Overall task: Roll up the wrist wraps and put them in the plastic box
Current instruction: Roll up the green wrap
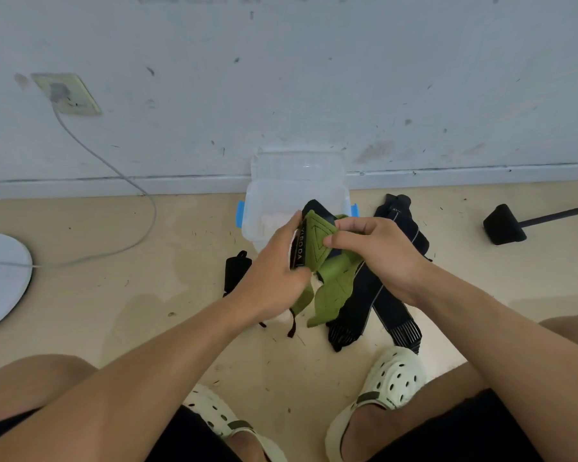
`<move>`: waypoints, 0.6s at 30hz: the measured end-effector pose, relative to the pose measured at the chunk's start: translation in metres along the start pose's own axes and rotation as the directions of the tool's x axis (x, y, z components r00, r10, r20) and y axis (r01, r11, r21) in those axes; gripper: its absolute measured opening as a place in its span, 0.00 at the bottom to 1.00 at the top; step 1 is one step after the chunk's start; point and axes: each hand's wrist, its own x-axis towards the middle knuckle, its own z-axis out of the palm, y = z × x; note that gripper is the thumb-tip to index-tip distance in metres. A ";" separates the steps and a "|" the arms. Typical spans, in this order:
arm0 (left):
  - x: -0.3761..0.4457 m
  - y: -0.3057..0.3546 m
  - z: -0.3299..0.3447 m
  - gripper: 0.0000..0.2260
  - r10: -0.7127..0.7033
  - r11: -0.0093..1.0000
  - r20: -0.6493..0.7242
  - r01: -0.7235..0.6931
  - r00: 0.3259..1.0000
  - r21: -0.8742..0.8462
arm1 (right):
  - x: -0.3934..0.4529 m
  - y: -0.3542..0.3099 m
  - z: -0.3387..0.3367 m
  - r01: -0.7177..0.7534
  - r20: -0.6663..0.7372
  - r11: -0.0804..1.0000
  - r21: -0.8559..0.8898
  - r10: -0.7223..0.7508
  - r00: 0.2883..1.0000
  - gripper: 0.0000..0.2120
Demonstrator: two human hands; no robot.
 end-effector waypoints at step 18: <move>0.009 0.007 -0.020 0.11 -0.058 0.998 -0.138 0.053 0.989 -0.042 | -0.004 0.001 -0.002 0.052 -0.054 0.948 -0.313 -0.072 0.996 0.08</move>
